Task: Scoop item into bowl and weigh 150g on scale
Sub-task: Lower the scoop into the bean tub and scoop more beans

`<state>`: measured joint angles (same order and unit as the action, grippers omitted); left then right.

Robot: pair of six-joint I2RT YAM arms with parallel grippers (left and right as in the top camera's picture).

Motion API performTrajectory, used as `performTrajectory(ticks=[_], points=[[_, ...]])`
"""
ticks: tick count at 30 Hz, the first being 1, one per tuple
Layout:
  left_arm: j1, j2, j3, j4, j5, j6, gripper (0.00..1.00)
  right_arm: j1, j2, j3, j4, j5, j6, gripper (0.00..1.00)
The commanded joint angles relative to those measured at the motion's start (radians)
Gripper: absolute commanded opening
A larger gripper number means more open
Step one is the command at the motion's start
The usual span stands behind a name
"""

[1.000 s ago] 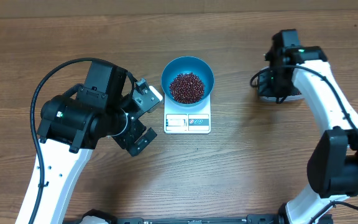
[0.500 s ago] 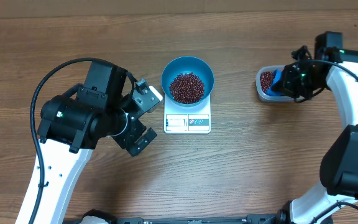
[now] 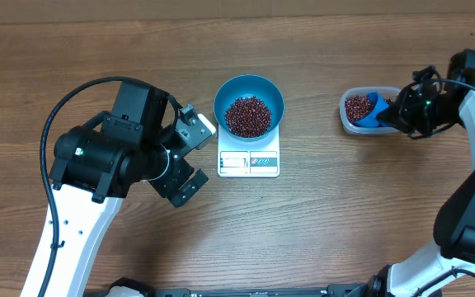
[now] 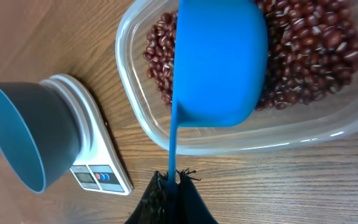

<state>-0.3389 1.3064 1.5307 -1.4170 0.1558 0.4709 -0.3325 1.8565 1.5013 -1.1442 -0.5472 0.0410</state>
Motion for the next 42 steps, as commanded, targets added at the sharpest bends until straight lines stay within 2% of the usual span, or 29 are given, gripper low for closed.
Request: performTrajectory(ticks=[1,13,30,37,42], points=[[-0.002,-0.011,0.021,0.001,0.001,0.000,1.00,-0.019,0.001,-0.003,0.005,-0.058,-0.011,0.04],[-0.002,-0.011,0.021,0.001,0.001,0.000,0.99,-0.080,0.001,-0.003,-0.018,-0.114,-0.017,0.04],[-0.002,-0.011,0.021,0.001,0.001,0.000,0.99,-0.189,0.002,-0.004,-0.072,-0.242,-0.148,0.04],[-0.002,-0.011,0.021,0.001,0.000,0.000,1.00,-0.211,0.002,-0.004,-0.097,-0.274,-0.156,0.04],[-0.002,-0.011,0.021,0.001,0.001,0.000,0.99,-0.212,0.001,-0.004,-0.127,-0.375,-0.219,0.04]])
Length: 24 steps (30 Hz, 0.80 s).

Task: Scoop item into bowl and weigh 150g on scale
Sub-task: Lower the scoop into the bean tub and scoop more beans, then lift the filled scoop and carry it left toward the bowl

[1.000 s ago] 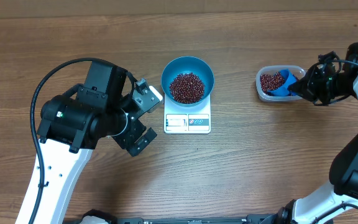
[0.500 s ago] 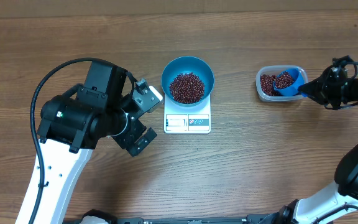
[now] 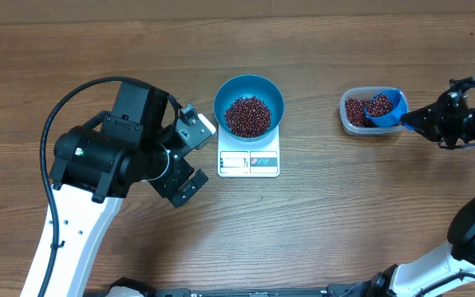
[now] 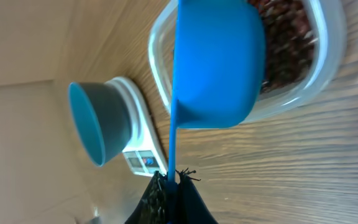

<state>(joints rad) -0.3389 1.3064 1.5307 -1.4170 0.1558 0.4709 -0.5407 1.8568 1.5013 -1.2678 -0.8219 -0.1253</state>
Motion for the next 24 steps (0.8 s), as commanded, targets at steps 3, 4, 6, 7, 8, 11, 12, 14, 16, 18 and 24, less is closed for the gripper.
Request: performTrajectory(ticks=[3,4,6,7,8,11,12,14,16,18,24], points=[[-0.002,-0.011,0.021,0.001,0.001,0.000,0.99,-0.004,0.001,-0.004,-0.010,-0.101,-0.053,0.04],[-0.002,-0.011,0.021,0.001,0.001,0.000,1.00,-0.004,0.001,-0.004,-0.013,-0.107,-0.053,0.04],[-0.002,-0.011,0.021,0.001,0.001,0.000,1.00,-0.004,0.001,-0.004,-0.018,-0.146,-0.063,0.04],[-0.002,-0.011,0.021,0.001,0.001,0.000,1.00,-0.004,0.001,-0.004,-0.021,-0.171,-0.064,0.04],[-0.002,-0.011,0.021,0.001,0.000,0.000,1.00,-0.004,0.001,-0.004,-0.023,-0.196,-0.064,0.04],[-0.002,-0.011,0.021,0.001,0.001,0.000,0.99,-0.003,0.001,-0.004,-0.026,-0.268,-0.064,0.04],[-0.002,-0.011,0.021,0.001,0.001,0.000,1.00,-0.001,0.001,-0.004,-0.026,-0.286,-0.064,0.04],[-0.002,-0.011,0.021,0.001,0.001,0.000,1.00,0.006,0.001,-0.002,-0.026,-0.313,-0.063,0.04],[-0.002,-0.011,0.021,0.001,0.001,0.000,1.00,0.020,0.000,-0.002,-0.026,-0.336,-0.063,0.04],[-0.002,-0.011,0.021,0.001,0.001,0.000,0.99,0.038,0.000,-0.002,-0.026,-0.357,-0.063,0.04],[-0.002,-0.011,0.021,0.001,0.001,0.000,1.00,0.117,-0.015,0.007,-0.026,-0.372,-0.060,0.04]])
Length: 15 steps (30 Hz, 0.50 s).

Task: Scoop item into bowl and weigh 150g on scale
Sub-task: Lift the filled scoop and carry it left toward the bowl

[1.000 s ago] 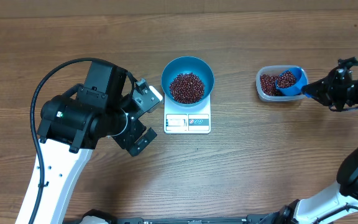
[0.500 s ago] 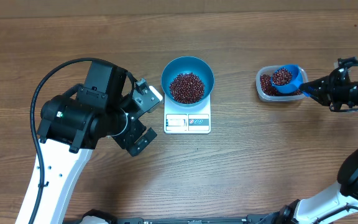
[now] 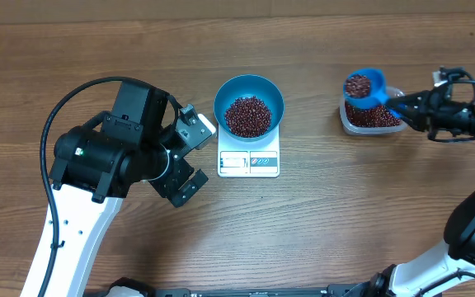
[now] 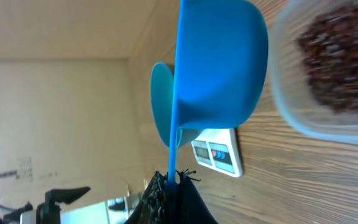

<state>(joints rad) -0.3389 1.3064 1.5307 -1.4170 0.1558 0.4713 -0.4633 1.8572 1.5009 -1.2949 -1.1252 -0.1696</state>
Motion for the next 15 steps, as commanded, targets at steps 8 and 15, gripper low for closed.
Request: performTrajectory(ticks=[8,15], points=[[-0.002,-0.011,0.021,0.001,0.001,0.000,0.99,0.166,-0.052,0.084,0.008,-0.100,0.031,0.04],[-0.002,-0.011,0.021,0.001,0.001,0.000,0.99,0.296,-0.056,0.113,0.043,-0.043,0.052,0.04]])
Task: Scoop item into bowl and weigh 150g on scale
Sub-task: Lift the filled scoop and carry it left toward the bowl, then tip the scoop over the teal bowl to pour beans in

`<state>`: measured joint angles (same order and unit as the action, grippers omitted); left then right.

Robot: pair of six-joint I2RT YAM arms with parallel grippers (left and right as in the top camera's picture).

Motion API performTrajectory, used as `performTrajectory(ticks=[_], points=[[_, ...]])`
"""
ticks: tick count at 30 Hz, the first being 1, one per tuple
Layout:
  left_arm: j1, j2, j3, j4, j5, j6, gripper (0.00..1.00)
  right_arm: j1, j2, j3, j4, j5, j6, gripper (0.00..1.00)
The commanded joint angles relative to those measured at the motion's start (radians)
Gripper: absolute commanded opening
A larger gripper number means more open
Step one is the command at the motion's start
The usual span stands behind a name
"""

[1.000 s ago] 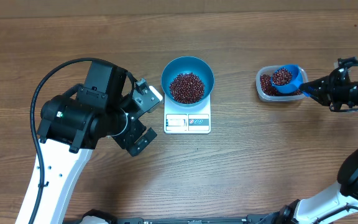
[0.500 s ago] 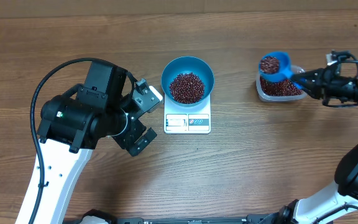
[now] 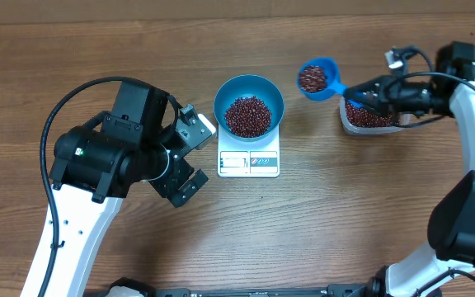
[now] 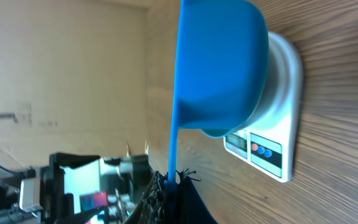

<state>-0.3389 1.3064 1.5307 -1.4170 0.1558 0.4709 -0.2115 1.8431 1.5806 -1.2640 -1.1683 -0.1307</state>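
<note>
A blue bowl (image 3: 249, 106) holding red beans stands on the white scale (image 3: 248, 161) at the table's middle. My right gripper (image 3: 368, 92) is shut on the handle of a blue scoop (image 3: 313, 79) filled with beans, held in the air between the bowl and the clear bean tub (image 3: 371, 117). In the right wrist view the scoop's underside (image 4: 219, 62) covers the bowl, with the scale (image 4: 272, 140) showing beyond it. My left gripper (image 3: 190, 157) rests open left of the scale, holding nothing.
The left arm's black body (image 3: 110, 153) fills the table's left half, close beside the scale. The bean tub sits at the right, under my right arm.
My right gripper has carried the filled scoop leftward, from above the tub's left end to a spot between tub and bowl. The left arm stayed where it was.
The scoop was first down in the bean tub, tipped into the beans. Then it lay level in the tub with beans in it. After that it was raised over the tub's left end, and now it hangs near the bowl.
</note>
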Motion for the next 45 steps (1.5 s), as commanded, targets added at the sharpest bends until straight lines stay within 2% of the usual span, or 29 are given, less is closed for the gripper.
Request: performTrajectory(ticks=[1,18,26,45], points=[[-0.002,-0.011,0.021,0.001,0.001,0.000,1.00,0.061,-0.042,0.033,0.021,0.030,0.031,0.04],[-0.002,-0.011,0.021,0.001,0.001,0.000,0.99,0.309,-0.047,0.039,0.191,0.382,0.055,0.04],[-0.002,-0.011,0.021,0.001,0.001,0.000,1.00,0.398,-0.105,0.039,0.284,0.534,0.055,0.04],[-0.002,-0.011,0.021,0.001,0.001,0.000,0.99,0.607,-0.154,0.039,0.292,1.036,0.052,0.04]])
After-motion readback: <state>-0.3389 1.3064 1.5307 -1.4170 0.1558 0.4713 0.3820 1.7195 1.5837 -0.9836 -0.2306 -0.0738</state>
